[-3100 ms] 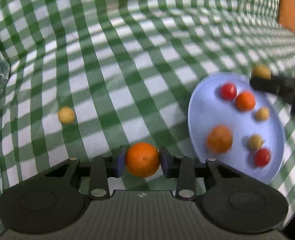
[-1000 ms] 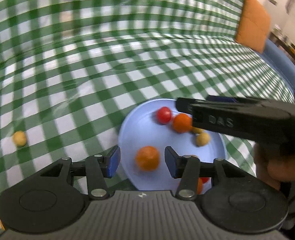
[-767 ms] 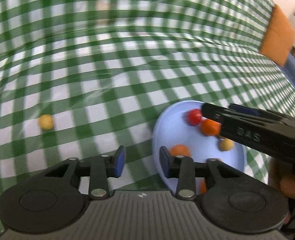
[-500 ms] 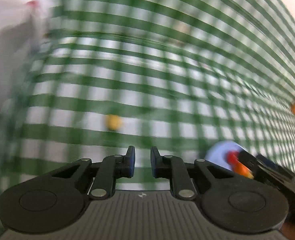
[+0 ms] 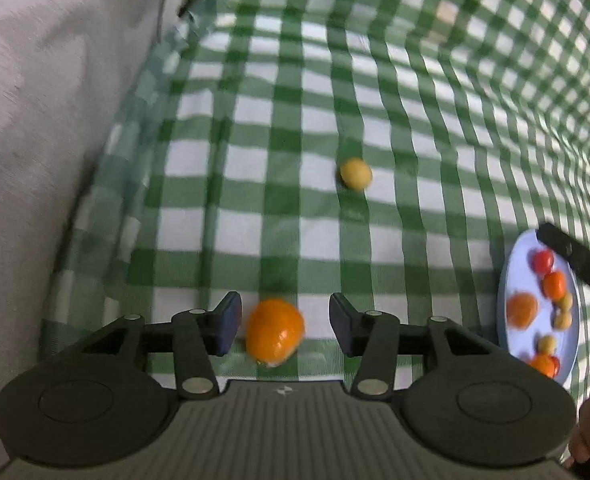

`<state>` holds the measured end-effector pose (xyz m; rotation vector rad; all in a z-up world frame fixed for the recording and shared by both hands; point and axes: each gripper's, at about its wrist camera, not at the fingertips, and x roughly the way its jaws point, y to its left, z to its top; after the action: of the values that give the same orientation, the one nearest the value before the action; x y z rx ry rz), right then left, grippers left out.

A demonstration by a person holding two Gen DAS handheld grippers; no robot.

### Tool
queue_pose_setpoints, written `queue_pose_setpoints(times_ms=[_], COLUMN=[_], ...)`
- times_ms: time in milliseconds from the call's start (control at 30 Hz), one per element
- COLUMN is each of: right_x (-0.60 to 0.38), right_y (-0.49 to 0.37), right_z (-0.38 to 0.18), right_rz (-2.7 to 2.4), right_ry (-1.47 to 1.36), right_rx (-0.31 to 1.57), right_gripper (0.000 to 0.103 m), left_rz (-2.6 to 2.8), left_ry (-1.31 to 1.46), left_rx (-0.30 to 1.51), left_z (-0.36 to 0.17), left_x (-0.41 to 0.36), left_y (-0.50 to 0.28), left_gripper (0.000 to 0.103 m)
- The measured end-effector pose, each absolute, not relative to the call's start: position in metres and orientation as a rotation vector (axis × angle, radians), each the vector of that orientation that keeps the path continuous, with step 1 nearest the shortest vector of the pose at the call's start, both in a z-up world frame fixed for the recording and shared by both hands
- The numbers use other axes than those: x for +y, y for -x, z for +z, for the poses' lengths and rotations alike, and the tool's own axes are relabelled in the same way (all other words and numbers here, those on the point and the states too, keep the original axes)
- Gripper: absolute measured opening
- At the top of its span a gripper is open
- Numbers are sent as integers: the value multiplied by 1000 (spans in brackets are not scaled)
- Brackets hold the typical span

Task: Organize fruits
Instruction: 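Grasp a small yellow fruit with the right tool while the left tool grasps a tangerine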

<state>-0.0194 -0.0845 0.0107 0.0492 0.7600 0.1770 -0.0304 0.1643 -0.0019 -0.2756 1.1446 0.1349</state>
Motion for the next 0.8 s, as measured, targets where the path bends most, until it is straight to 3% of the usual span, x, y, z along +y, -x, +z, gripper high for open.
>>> queue_pose_setpoints(times_ms=[133, 200, 300, 367, 600, 633, 700, 800], right_x=[-73, -64, -51, -41, -2, 3, 9, 17], right_y=[17, 15, 12, 10, -8, -13, -23, -34], right_z=[9, 8, 6, 4, -7, -10, -16, -26], right_rz=[230, 255, 291, 321, 415, 421, 425, 423], right_ry=[-84, -104, -122, -122, -97, -90, -80, -44], right_rx=[746, 745, 745, 746, 735, 732, 738, 750], right_gripper=[58, 49, 32, 29, 31, 33, 46, 50], left_rz=[130, 129, 114, 130, 288, 304, 324, 329], left_ry=[218, 202, 189, 188, 287, 302, 318, 326], left_rx=[1188, 1196, 1184, 1160, 1052, 1048, 1044, 1040], left_z=[-17, -21, -21, -18, -6, -6, -4, -2], left_x=[158, 159, 161, 163, 188, 191, 195, 198], left_y=[29, 27, 28, 27, 16, 14, 10, 9], left_gripper=[48, 39, 38, 38, 38, 38, 38, 38])
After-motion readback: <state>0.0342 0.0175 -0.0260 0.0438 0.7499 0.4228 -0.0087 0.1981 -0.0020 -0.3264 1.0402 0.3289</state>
